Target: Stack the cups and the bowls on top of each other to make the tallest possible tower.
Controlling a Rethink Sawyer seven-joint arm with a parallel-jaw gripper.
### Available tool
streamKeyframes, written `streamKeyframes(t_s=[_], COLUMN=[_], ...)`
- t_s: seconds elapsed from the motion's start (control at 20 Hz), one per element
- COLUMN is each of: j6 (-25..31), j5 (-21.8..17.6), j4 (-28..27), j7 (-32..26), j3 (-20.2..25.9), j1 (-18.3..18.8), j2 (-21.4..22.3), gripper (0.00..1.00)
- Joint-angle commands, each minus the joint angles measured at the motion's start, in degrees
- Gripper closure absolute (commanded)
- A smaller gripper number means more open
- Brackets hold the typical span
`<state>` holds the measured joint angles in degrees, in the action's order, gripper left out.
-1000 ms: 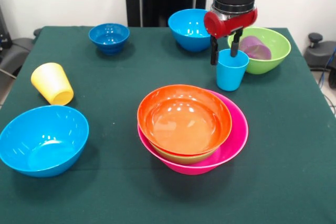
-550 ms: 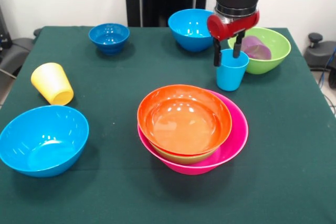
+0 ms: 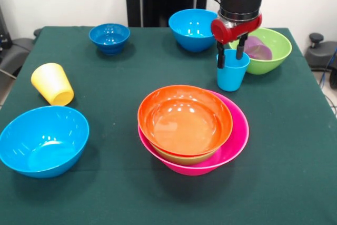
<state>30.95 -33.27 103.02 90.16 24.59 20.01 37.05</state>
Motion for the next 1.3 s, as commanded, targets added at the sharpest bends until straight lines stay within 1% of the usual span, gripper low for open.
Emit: streamKeyframes(t_s=[0.05, 0.45, 0.85, 1.3], j6=[-4.9, -4.3, -6.0, -8.2], j5=[-5.8, -6.3, -7.4, -8.9], j4=[0.4, -1.2, -3.6, -6.0], j7=[0.9, -0.2, -0.1, 1.4], j3=[-1.8, -1.4, -1.8, -3.4], j1=[0.7, 1.7, 2.0, 0.3], j2=[-3.4, -4.8, -8.9, -11.9], gripper=[0.00, 0.00, 0.00, 0.00])
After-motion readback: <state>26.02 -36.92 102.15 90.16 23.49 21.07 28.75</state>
